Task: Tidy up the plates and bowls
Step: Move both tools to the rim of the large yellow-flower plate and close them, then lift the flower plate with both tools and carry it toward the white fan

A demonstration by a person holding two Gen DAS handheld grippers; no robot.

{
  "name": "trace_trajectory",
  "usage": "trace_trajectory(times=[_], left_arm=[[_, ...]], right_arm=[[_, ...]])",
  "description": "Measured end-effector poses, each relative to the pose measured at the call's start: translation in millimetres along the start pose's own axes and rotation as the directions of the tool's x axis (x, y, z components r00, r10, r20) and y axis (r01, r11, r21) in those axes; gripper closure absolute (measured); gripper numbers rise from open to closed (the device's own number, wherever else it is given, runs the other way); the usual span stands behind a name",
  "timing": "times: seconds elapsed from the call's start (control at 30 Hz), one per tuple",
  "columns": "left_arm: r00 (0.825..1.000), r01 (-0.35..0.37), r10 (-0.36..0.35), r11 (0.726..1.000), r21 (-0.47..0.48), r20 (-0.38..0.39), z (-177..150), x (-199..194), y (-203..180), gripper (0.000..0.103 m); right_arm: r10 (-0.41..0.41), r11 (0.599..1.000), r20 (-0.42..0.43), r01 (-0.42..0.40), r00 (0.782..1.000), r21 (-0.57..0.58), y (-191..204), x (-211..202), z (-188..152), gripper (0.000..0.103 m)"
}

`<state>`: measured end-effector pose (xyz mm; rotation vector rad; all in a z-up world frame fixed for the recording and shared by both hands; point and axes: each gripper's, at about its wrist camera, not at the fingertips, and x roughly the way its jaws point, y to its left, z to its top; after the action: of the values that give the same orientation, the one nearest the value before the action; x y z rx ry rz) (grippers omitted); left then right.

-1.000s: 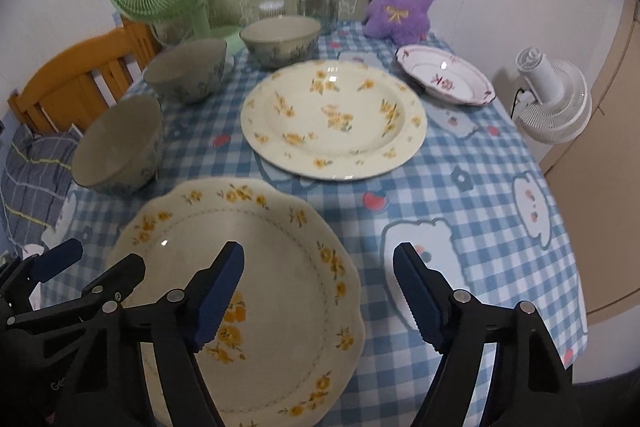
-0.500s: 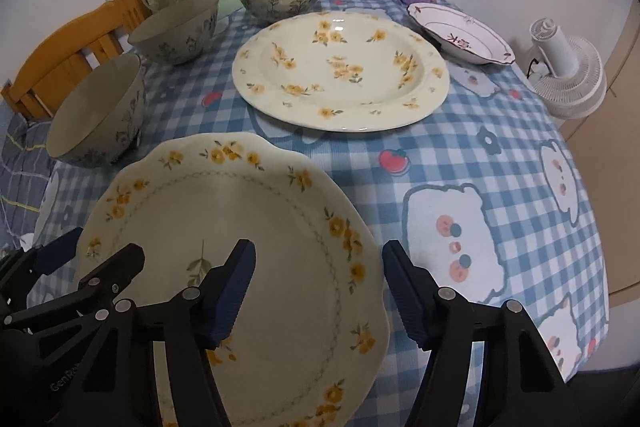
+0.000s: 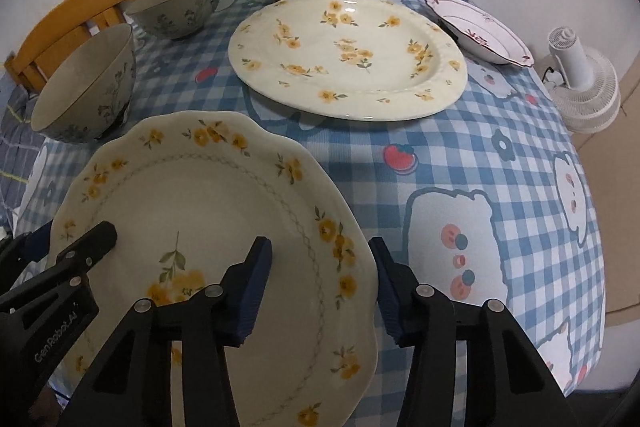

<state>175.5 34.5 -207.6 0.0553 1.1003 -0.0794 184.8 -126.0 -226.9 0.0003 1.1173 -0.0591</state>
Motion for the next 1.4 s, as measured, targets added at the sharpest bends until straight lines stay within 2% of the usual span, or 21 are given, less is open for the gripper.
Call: trace_trajectory(times=[0.33,0.67,0.97,1.4], left_arm=[[1.000,-0.006,0.006,1.000,-0.023,-0.030,-4.3,-3.0,-6.5,0.055],[0.998,0.020,-0.020,1.000,-0.015,-0.053,-6.0,-10.4,-32.3,0.055],[0.997,0.039,-0.038,0.999,0.016,-0.067,-2.1,-11.2,-76.0,0.055],[0.994,0.079,-0.073,0.995,0.065,-0.082,6.2,-9.2,-156.2,0.055]], right_arm=[[0.005,1.000,-0.022,-0.005,1.000,0.012,-6.9,-1.7,2.2,0.054],[-0.005,0.999,-0.007,0.005,1.000,0.047,-39.5,-12.2,4.5,0.054],[-0.028,0.997,-0.011,0.029,1.000,0.077,-80.5,-16.8,2.8,0.054],[-0.069,0.990,-0.025,0.071,0.997,0.121,-165.2,-19.3,4.1,0.054]])
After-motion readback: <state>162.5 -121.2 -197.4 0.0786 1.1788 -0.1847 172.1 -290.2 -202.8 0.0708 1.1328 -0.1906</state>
